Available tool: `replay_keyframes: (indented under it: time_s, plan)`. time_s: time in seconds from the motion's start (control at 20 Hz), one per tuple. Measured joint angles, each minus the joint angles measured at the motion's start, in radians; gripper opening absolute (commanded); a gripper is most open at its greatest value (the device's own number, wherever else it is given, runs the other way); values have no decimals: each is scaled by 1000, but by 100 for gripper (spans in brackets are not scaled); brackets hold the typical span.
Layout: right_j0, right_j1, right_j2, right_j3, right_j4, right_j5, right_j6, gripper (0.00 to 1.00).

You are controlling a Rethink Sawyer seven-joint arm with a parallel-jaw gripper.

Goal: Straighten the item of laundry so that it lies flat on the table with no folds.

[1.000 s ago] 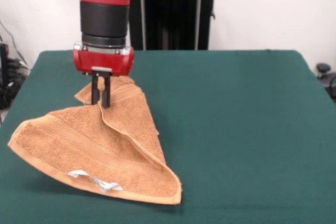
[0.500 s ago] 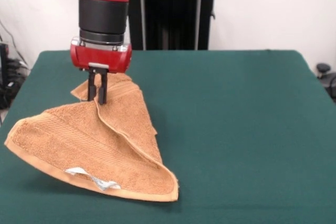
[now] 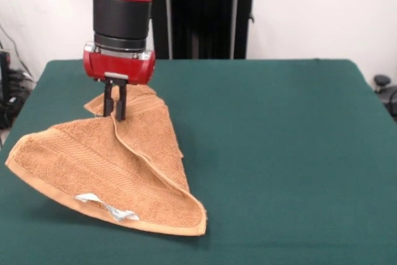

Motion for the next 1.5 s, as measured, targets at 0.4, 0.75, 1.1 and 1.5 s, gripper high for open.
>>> replay_keyframes:
  time_s: [0.4, 0.75, 1.1, 1.5]
  plan:
    - [23, 0, -22, -1, 15, 25, 0, 0]
    - [57, -8, -55, -2, 37, 46, 0, 0]
    - [62, -25, -55, -7, 49, 64, 0, 0]
    - [23, -22, -55, -19, 49, 64, 0, 0]
